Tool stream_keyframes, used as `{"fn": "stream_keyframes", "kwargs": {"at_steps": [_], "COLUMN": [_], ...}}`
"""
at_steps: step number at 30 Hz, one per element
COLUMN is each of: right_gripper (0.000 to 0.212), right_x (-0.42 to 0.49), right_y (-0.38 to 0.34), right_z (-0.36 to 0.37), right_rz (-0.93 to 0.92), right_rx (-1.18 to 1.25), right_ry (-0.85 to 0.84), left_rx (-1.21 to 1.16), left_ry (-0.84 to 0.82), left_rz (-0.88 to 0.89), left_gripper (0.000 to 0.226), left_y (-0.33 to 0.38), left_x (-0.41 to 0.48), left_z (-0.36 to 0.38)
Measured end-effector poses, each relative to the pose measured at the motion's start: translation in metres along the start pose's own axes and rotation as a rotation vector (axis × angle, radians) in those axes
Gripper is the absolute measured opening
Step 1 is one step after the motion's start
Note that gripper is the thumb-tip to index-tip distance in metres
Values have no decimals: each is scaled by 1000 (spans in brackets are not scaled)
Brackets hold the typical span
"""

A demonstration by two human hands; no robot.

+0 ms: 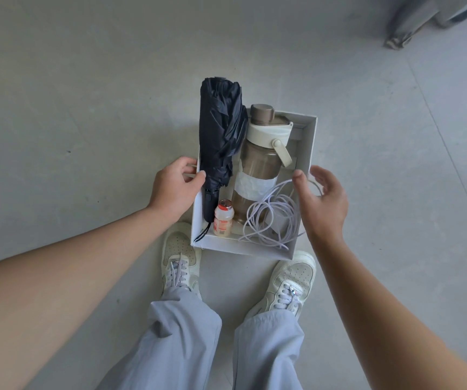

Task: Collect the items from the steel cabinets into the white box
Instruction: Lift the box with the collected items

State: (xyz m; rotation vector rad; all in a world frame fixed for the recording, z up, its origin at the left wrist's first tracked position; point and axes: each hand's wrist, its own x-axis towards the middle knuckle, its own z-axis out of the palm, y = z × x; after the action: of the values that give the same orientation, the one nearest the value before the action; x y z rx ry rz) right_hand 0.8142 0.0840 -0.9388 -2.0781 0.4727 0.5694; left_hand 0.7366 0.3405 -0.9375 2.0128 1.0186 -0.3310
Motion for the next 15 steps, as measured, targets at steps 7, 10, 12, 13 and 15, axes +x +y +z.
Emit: {"fn": "stream_keyframes", "kwargs": {"at_steps": [7, 10, 12, 13, 15], "right_gripper": [31, 22, 20, 19, 19], "right_x": [30, 23, 17, 15, 14], "right_y": [-8, 5, 13, 16, 20], "right_z": [14, 14, 15, 15, 17], "right_rz": [57, 51, 53, 49, 37], "right_rx": [22, 18, 41, 49, 50], "right_ry": [-44, -46, -46, -46, -34], "left_rx": [23, 10, -6, -13, -23], "left_ry": [-8, -19, -20, -22, -16], "left_rz": [-4, -31, -46, -49, -53], "left_gripper": [17, 19, 20, 20, 17], "left_y": [7, -3, -11, -15, -22], "left_x": [7, -1, -8, -11, -16], "left_z": [3, 6, 9, 10, 14]}}
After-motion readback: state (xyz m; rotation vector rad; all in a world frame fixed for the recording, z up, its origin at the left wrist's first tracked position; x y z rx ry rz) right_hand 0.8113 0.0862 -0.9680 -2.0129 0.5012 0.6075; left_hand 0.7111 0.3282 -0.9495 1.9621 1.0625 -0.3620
